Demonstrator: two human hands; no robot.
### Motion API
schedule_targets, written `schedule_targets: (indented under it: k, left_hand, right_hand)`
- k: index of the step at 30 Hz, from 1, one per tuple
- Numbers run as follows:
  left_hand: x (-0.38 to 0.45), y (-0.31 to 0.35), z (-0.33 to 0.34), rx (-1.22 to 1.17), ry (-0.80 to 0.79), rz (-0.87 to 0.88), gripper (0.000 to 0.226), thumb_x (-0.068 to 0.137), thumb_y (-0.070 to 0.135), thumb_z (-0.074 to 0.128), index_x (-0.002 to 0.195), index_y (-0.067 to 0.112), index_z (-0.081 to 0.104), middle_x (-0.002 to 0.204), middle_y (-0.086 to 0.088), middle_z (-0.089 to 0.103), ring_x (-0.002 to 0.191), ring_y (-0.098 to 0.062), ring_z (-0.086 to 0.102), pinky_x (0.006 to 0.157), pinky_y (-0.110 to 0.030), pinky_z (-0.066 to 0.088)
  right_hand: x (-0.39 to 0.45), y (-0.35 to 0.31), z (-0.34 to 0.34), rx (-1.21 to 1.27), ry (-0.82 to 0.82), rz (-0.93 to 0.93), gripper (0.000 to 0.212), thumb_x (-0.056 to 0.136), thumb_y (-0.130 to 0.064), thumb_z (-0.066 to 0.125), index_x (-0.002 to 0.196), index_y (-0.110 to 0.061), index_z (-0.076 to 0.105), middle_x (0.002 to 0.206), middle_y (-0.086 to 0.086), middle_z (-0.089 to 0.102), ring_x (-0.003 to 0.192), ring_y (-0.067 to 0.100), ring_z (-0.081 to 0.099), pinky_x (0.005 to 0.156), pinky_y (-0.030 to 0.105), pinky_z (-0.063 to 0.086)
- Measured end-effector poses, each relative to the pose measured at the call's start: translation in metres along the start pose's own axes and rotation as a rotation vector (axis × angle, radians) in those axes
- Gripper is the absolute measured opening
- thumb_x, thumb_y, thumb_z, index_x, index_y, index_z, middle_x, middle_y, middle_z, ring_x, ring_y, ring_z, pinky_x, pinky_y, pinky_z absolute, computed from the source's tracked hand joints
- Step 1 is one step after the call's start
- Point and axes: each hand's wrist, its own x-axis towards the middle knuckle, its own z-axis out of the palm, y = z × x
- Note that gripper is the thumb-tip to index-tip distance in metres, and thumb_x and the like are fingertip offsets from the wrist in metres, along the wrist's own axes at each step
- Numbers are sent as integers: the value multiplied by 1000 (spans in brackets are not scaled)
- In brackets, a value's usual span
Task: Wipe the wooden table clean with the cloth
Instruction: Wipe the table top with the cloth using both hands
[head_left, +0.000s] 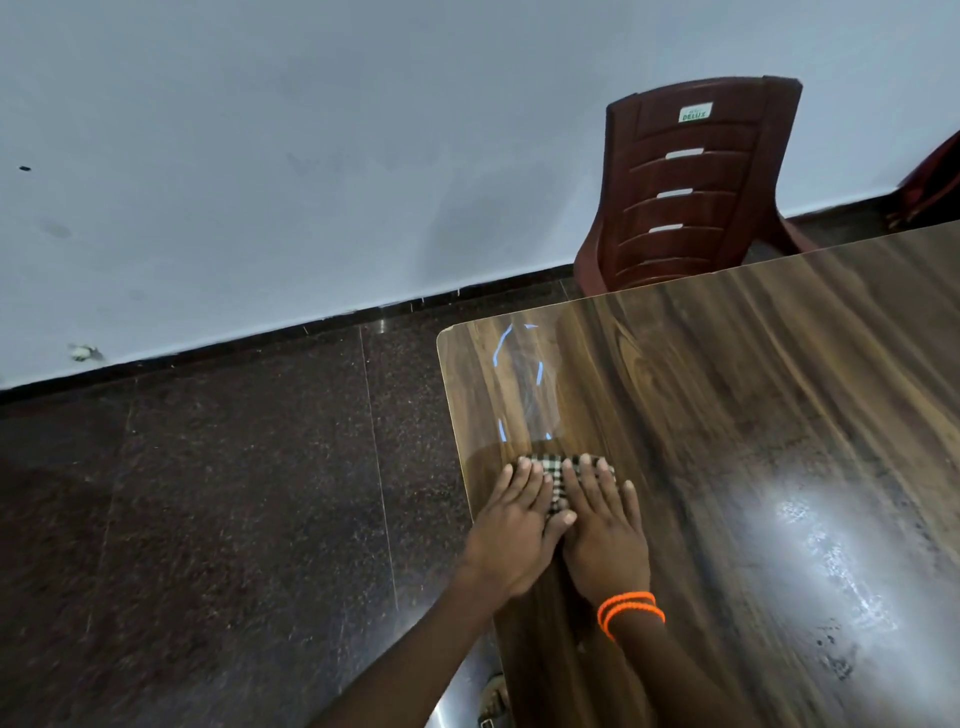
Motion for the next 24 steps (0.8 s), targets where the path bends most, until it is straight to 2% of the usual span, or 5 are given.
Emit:
schedule_targets:
  k: [4, 8, 13, 19, 24]
  left_hand:
    - [46, -20, -13, 40, 22, -50, 81, 103, 57, 6, 153, 2, 39, 160, -16, 38, 154, -28, 22, 127, -43, 6]
    - [51, -53, -27, 15, 92, -147, 97, 97, 63, -12, 154, 2, 37, 161, -17, 35, 154, -28, 21, 128, -40, 4]
    - [7, -78, -22, -86, 115, -185, 80, 102, 54, 5, 154, 4, 38, 163, -14, 34, 156, -22, 15, 127, -38, 0]
    - [-12, -50, -8, -28, 63, -58, 71, 109, 51, 14, 144, 2, 52, 152, -16, 50, 151, -29, 31, 123, -42, 12]
    - [37, -32, -18, -35, 38, -15, 78, 107, 54, 5, 148, 2, 48, 154, -17, 47, 151, -28, 30, 125, -40, 7]
  right_hand:
    - [59, -10, 2, 9, -1, 61, 66, 94, -35, 26, 158, -23, 32, 165, 4, 31, 154, 26, 22, 124, 52, 17]
    - [93, -44, 13, 31, -4, -4, 61, 98, -34, 28, 158, -20, 33, 165, 7, 31, 155, 29, 20, 124, 52, 18]
    - [71, -79, 23, 46, 4, -104, 60, 98, -31, 39, 157, -23, 34, 164, 3, 33, 155, 25, 19, 123, 49, 17]
    - [25, -41, 16, 22, -4, -141, 63, 95, -32, 43, 157, -25, 35, 165, -1, 31, 155, 19, 18, 122, 51, 20]
    - [55, -10, 2, 6, 37, -22, 64, 92, -34, 38, 155, -23, 40, 161, 2, 39, 152, 23, 29, 122, 51, 19]
